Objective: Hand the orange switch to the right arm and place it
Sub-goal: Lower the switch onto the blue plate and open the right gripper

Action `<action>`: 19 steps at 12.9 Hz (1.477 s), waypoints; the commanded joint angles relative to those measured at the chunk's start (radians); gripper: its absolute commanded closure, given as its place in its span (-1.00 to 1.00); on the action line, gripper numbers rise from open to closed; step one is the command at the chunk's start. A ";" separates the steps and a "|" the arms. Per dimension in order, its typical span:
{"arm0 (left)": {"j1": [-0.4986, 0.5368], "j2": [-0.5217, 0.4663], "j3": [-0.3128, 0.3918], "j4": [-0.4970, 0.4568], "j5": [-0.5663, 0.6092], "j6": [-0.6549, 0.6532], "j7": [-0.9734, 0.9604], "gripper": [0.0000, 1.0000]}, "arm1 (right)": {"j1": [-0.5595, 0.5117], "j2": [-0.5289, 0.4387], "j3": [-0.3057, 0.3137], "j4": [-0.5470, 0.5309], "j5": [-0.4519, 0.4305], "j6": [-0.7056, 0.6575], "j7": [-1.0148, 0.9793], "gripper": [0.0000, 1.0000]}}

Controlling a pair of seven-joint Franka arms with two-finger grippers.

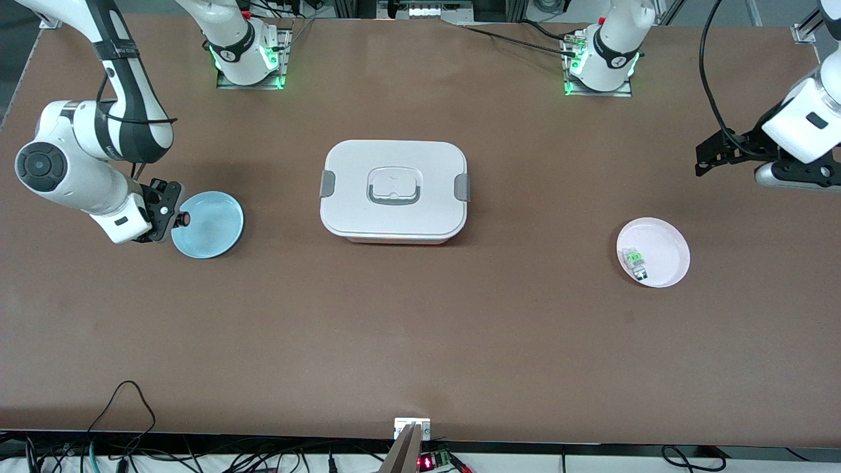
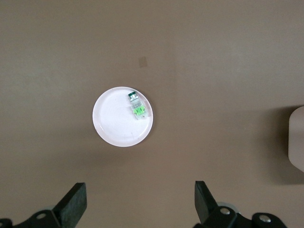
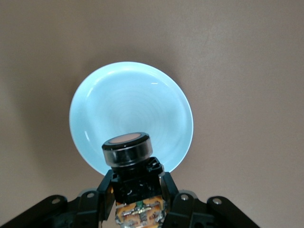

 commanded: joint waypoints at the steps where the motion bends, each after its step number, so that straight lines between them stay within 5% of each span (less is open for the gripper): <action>1: -0.007 0.014 -0.025 0.023 0.034 -0.012 -0.041 -1.00 | -0.012 -0.013 0.013 -0.076 -0.015 0.095 -0.014 0.56; 4: 0.005 0.009 -0.031 0.017 0.021 -0.038 -0.049 -1.00 | -0.012 0.005 0.013 -0.150 -0.015 0.207 -0.014 0.56; 19: -0.007 0.026 -0.048 0.048 0.023 -0.038 -0.050 -1.00 | -0.031 0.135 0.012 -0.188 -0.014 0.411 -0.018 0.55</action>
